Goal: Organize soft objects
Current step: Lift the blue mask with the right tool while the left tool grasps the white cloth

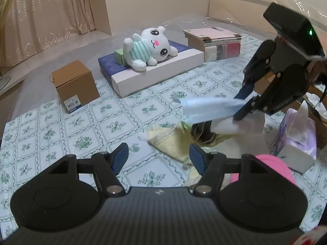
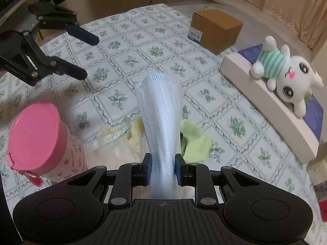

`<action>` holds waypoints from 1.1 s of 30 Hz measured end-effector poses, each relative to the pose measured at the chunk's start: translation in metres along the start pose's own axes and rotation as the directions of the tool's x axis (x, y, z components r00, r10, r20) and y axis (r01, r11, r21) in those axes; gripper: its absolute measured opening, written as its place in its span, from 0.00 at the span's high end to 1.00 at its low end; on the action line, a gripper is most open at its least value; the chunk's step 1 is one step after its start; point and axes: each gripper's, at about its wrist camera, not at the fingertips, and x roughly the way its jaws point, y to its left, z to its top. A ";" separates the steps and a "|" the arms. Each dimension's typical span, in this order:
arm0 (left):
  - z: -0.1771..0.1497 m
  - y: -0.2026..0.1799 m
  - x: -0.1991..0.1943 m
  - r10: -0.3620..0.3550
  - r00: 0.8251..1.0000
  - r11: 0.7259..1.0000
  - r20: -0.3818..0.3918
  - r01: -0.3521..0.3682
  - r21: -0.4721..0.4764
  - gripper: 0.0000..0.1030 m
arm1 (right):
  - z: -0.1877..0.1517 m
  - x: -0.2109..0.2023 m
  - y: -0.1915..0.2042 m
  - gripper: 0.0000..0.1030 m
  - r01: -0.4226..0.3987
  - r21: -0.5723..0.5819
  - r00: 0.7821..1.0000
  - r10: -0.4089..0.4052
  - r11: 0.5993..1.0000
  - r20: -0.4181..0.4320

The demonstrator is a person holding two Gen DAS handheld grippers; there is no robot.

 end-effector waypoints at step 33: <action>0.029 -0.143 -0.071 -0.053 0.995 0.995 0.083 0.059 -0.081 0.39 | -0.068 -0.086 0.006 0.99 0.071 0.299 0.990 -0.104 0.952 0.095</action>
